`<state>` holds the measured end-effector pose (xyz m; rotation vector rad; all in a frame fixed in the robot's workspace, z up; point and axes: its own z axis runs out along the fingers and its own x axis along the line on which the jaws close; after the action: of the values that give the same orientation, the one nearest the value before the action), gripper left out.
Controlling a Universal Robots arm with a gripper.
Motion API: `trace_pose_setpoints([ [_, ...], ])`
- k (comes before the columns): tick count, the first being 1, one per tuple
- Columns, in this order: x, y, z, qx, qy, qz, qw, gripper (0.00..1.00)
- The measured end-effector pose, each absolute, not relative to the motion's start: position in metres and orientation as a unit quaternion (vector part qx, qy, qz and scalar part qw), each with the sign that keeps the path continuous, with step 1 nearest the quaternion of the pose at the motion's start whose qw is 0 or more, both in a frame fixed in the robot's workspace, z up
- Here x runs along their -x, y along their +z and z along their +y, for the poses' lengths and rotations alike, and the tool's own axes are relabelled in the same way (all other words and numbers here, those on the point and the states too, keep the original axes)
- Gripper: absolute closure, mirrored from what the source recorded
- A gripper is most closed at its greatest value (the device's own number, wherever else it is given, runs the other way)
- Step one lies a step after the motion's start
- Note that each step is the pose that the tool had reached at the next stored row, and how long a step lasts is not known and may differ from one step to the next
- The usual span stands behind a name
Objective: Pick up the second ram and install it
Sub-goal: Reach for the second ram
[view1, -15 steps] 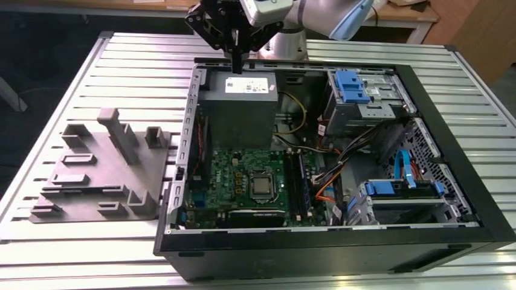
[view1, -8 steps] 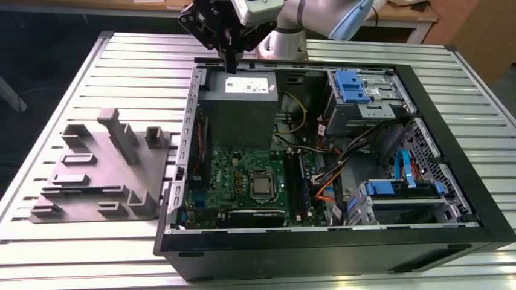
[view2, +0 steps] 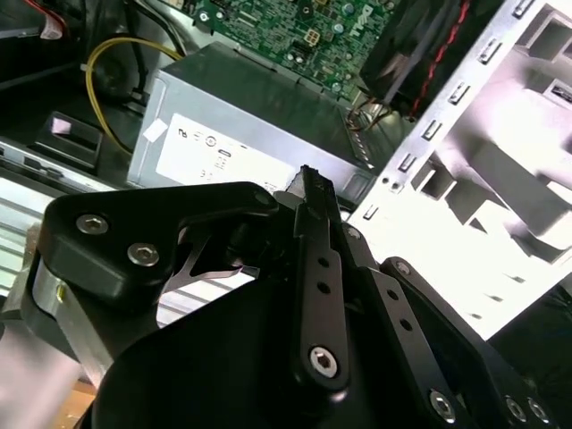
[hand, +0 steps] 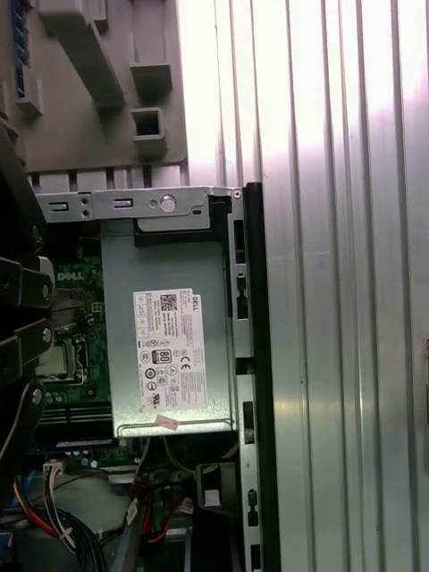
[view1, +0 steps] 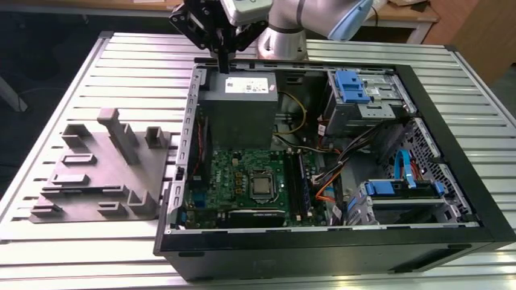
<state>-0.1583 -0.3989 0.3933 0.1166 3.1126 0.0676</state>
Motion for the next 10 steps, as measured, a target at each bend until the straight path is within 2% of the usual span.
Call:
trace_pose_setpoints([
  [10, 0.172, 0.393, -0.399, -0.037, 0.022, 0.999, 0.013, 0.93],
])
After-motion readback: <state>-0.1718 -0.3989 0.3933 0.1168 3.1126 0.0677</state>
